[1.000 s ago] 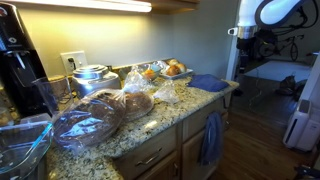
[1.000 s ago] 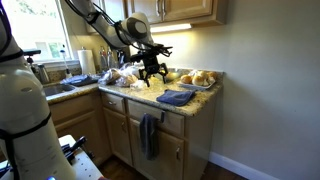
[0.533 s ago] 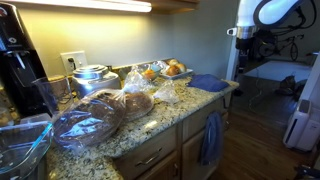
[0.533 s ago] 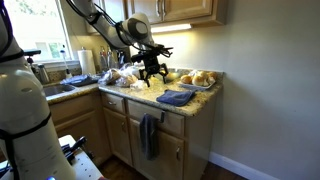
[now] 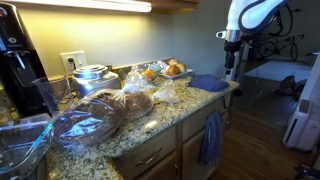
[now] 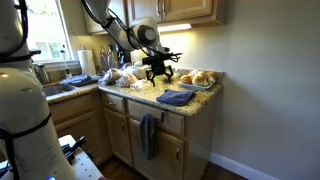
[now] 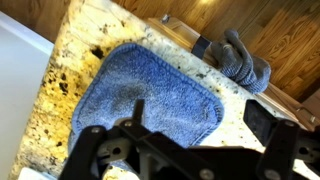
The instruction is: Pick up one blue cloth from the counter and hang it on the drawer
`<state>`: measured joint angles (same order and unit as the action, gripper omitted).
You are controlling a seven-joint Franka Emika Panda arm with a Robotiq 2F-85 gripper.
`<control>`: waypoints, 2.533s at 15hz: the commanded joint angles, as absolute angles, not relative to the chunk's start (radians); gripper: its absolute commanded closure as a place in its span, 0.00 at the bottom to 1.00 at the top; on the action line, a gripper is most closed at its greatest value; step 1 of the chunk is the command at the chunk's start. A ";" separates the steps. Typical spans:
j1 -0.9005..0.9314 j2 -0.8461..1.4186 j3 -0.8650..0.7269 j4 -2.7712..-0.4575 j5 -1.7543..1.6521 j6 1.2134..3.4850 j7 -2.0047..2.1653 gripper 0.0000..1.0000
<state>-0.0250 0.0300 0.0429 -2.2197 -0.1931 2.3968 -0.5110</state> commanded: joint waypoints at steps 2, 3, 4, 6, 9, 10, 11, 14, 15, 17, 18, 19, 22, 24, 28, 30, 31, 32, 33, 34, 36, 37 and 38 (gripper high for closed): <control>-0.026 0.141 0.051 -2.122 -0.080 2.472 -0.786 0.00; -0.030 0.160 0.059 -2.107 -0.064 2.481 -0.838 0.00; -0.035 0.183 0.066 -2.096 -0.049 2.503 -0.892 0.00; -0.039 0.216 0.074 -2.073 -0.038 2.506 -0.940 0.00; -0.028 0.216 0.069 -2.075 -0.062 2.482 -0.887 0.00; -0.028 0.223 0.070 -2.069 -0.062 2.482 -0.890 0.00; -0.028 0.224 0.070 -2.067 -0.062 2.482 -0.893 0.00; -0.041 0.269 0.081 -2.025 -0.037 2.497 -0.948 0.00; -0.042 0.283 0.082 -2.011 -0.036 2.497 -0.949 0.00; -0.049 0.321 0.091 -1.973 -0.025 2.504 -0.969 0.00; -0.052 0.342 0.095 -1.951 -0.027 2.509 -0.984 0.00; -0.054 0.357 0.097 -1.932 -0.030 2.507 -0.993 0.00; -0.062 0.419 0.106 -1.863 -0.029 2.489 -1.011 0.00; -0.071 0.458 0.119 -1.823 -0.018 2.490 -1.025 0.00; -0.095 0.542 0.146 -1.747 -0.007 2.495 -1.060 0.00; -0.109 0.574 0.162 -1.722 0.001 2.510 -1.088 0.00; -0.113 0.588 0.167 -1.709 0.002 2.512 -1.098 0.00; -0.116 0.600 0.171 -1.696 0.001 2.511 -1.105 0.00; -0.118 0.609 0.173 -1.686 -0.001 2.507 -1.107 0.00; -0.119 0.613 0.175 -1.680 -0.003 2.507 -1.109 0.25; -0.120 0.608 0.176 -1.679 -0.005 2.508 -1.111 0.33; -0.115 0.604 0.170 -1.679 -0.012 2.505 -1.102 0.39; -0.102 0.593 0.158 -1.686 -0.026 2.502 -1.081 0.45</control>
<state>-0.0966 0.5986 0.1578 -1.6838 -0.0243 2.4868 -1.0622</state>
